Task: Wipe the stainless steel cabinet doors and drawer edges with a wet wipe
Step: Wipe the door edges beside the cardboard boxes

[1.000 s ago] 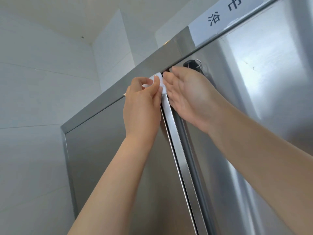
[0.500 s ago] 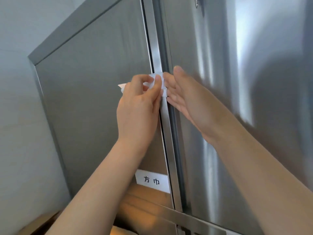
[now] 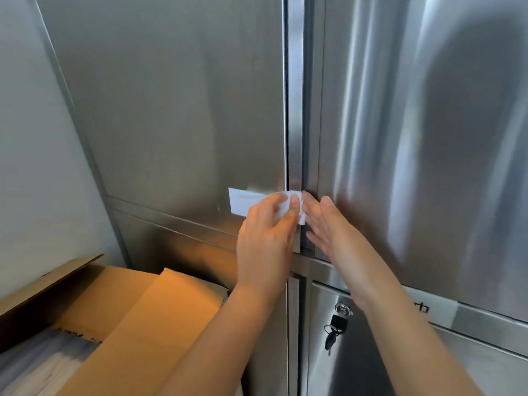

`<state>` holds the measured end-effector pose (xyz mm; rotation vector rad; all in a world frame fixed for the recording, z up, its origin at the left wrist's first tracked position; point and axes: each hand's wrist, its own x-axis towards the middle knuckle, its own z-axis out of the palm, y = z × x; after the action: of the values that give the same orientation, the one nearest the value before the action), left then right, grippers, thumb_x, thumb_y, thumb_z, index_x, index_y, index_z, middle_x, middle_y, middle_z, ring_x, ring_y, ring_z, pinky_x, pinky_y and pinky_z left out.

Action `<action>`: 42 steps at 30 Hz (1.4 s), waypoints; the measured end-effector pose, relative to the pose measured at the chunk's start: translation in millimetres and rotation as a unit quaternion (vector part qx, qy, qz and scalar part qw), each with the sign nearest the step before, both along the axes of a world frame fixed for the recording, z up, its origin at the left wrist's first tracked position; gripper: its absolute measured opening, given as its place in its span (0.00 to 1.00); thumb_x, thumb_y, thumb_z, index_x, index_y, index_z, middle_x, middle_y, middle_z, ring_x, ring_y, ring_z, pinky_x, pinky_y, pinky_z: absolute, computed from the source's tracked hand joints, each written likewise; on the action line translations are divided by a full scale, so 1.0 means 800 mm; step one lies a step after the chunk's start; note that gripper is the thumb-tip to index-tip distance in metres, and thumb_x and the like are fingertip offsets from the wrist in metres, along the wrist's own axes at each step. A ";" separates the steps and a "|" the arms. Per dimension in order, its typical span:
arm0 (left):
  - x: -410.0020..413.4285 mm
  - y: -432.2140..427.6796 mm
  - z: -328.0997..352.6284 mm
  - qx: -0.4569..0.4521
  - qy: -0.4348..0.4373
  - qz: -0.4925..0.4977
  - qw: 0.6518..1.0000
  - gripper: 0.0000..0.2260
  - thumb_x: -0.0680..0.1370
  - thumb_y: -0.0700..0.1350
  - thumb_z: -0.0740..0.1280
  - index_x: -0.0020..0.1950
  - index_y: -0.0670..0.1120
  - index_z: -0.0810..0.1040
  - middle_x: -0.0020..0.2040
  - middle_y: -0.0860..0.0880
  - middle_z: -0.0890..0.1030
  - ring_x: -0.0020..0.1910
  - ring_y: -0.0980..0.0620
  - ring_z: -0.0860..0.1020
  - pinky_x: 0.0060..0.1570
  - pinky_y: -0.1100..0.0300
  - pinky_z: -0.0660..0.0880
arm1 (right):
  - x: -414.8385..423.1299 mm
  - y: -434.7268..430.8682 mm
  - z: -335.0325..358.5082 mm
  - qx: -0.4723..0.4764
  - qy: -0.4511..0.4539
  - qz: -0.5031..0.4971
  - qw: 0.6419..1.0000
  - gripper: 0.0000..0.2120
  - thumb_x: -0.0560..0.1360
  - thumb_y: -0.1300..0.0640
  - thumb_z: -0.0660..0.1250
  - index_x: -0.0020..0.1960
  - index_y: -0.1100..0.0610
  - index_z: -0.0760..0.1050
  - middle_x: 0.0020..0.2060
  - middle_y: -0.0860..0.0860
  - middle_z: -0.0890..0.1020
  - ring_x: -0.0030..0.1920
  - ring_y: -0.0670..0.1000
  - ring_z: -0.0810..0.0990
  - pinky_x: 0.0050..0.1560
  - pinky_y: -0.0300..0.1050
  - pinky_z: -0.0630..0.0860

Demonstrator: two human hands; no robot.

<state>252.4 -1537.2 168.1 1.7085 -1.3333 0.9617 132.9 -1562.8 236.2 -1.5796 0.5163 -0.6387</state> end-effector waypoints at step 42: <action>-0.040 0.043 -0.170 -0.060 0.287 -0.168 0.941 0.09 0.76 0.47 0.67 0.52 0.43 0.79 0.43 0.49 0.80 0.42 0.53 0.76 0.45 0.70 0.70 | -0.030 -0.014 -0.116 -0.766 0.160 -0.059 0.620 0.11 0.72 0.65 0.66 0.54 0.62 0.78 0.43 0.57 0.78 0.41 0.56 0.74 0.41 0.45 0.73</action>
<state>220.8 -1502.5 31.7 1.4485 -1.0916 0.3008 109.1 -1573.6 143.5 -3.3776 0.2425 -0.9773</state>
